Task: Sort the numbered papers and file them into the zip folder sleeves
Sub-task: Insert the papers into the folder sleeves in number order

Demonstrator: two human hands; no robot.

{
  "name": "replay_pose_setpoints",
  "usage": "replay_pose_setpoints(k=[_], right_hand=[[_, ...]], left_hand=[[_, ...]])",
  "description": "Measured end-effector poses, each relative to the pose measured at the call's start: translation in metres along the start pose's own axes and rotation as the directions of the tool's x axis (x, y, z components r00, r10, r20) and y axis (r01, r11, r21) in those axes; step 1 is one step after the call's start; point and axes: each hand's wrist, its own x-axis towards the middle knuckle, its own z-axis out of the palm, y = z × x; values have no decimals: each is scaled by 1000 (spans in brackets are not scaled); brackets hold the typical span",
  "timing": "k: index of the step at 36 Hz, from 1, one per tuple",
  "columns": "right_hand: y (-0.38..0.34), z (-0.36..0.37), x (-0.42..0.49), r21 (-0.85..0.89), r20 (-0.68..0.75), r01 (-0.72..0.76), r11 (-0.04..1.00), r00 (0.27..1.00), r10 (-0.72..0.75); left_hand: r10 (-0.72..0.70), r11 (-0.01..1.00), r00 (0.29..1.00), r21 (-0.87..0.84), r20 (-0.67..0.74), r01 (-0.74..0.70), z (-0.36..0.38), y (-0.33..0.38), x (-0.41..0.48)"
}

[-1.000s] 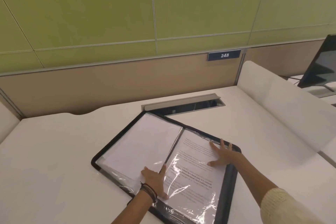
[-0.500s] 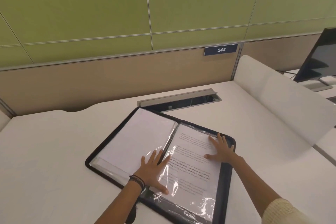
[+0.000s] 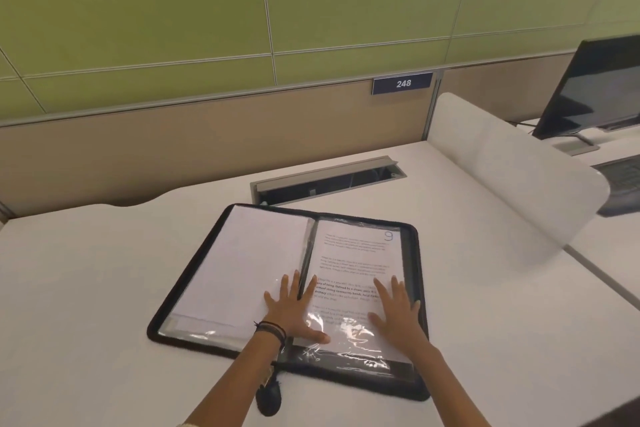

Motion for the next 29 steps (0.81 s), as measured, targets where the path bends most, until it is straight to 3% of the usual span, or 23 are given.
replay_pose_setpoints(k=[11,22,29], right_hand=[[9,13,-20,-62,-78,-73,995,995,68],[27,37,-38,-10,-296,-207,978,935,195],[37,35,-41,23,-301,-154,988,941,154]], left_hand=[[-168,981,985,88,-46,171,8,35,-16],[-264,962,963,49,-58,267,19,68,-30],[-298,951,954,82,-30,299,21,78,-35]])
